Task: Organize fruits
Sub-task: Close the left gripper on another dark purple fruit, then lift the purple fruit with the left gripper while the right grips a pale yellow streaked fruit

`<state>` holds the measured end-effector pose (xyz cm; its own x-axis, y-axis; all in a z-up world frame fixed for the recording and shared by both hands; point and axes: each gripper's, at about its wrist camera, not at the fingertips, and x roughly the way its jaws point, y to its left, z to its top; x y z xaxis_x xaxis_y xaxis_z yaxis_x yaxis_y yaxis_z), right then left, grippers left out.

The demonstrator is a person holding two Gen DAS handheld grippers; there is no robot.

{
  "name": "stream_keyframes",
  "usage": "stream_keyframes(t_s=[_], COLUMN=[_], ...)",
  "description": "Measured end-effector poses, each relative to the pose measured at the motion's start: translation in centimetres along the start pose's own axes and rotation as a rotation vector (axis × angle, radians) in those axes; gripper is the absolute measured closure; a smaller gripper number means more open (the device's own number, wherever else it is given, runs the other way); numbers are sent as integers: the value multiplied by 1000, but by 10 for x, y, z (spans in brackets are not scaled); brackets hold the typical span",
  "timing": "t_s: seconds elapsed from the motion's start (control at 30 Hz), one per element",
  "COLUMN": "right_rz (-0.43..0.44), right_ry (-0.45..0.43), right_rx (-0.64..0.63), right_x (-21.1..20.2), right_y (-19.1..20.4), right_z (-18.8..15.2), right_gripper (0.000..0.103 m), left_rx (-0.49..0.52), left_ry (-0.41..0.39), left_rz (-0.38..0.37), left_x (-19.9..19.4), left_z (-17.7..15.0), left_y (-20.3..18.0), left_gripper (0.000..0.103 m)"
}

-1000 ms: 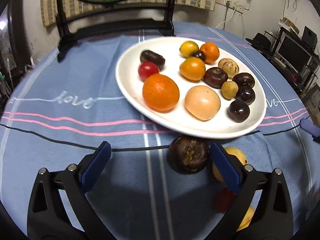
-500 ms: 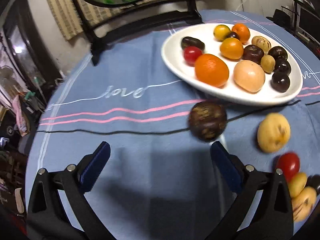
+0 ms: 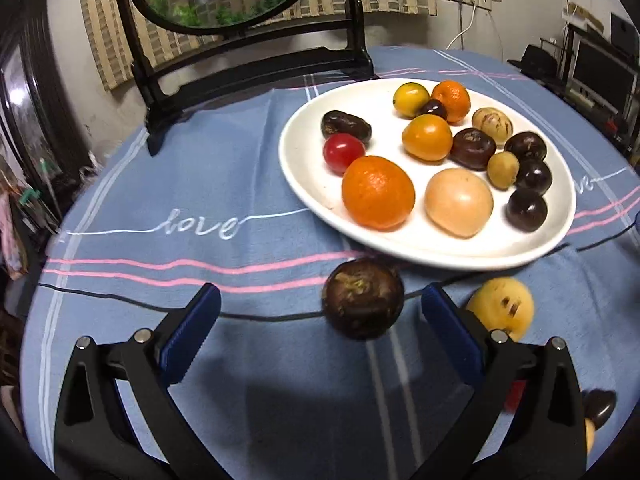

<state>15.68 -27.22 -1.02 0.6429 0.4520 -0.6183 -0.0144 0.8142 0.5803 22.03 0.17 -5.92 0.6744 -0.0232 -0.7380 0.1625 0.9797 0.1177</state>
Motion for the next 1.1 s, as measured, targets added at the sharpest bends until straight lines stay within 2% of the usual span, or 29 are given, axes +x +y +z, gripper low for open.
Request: stream_keyframes(t_s=[0.17,0.23,0.3,0.37,0.57,0.67,0.83,0.93,1.03,1.1], right_rz=[-11,-18,-22,-28,-32,-28,-51,-58,-48,-44], right_ry=[10,16,20,21,20,22,18,46,102,141], right_rx=[-2,-3,-1,-1,-8,-58,-281,-368,-388,-385], right_x=[3,5,6,6,7,8,15,26,40,51], right_y=[0,0,-1,-2,-2,6,47,66,75,81], right_z=[-1,-2,-2,-2,-3,-6,-25,-39,-45,-47], right_gripper=[2,2,2,2,2,2,2,4,17,30], left_rx=[-66,-86,-97,-91,4,12,-27,-27,-34,-45], left_ry=[15,28,39,48,42,47,50,49,49,51], left_rz=[-61,-90,-113,-139,-108,-70,-56,-49,-54,-62], left_x=[6,8,11,13,5,-5,-18,-16,-16,-15], left_z=[2,1,1,0,-5,-17,-33,-32,-31,-32], left_y=[9,13,15,13,-3,2,16,15,16,19], left_gripper=[2,11,28,34,59,59,59,58,58,57])
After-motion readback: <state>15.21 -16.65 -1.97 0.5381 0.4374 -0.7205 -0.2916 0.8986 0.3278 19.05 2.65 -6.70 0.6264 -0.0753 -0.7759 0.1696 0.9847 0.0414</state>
